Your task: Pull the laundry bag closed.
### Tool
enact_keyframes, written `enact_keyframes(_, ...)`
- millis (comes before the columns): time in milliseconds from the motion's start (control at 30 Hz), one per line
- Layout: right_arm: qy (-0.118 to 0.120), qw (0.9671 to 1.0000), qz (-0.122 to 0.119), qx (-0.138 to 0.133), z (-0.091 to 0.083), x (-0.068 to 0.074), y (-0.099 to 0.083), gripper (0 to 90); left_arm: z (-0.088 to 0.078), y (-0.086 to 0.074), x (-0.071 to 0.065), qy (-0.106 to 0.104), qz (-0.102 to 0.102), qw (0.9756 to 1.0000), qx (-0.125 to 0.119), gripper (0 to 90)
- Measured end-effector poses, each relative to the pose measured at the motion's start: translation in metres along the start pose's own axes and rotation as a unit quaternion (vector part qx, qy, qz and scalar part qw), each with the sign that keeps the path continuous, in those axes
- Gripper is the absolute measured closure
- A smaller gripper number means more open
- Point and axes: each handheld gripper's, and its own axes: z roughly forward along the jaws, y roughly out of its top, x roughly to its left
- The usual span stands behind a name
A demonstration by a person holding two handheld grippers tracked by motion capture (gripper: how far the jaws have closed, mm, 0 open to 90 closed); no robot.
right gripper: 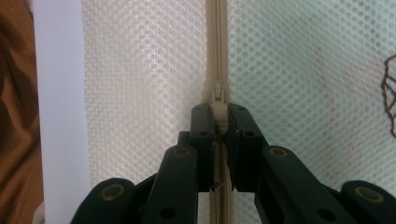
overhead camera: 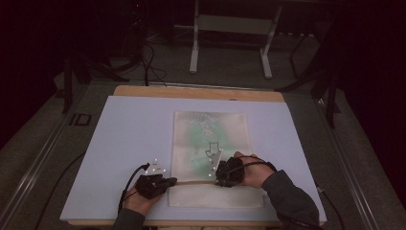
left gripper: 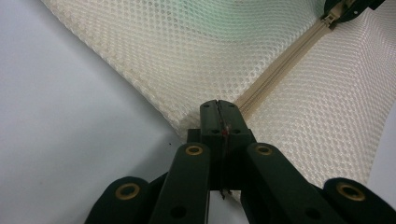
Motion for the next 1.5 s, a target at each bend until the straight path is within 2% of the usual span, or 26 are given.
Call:
enact_keyframes(800,-0.008,0.9995,0.03,-0.008,-0.013,0.0,-0.033,82.3,0.0,0.0,0.0,-0.001,-0.003,1.0,-0.001,89.5)
enact_keyframes(1500,-0.011,0.9989,0.046,-0.005,-0.017,0.0,-0.05,82.3,0.0,0.0,0.0,-0.001,-0.002,1.0,0.0,89.5)
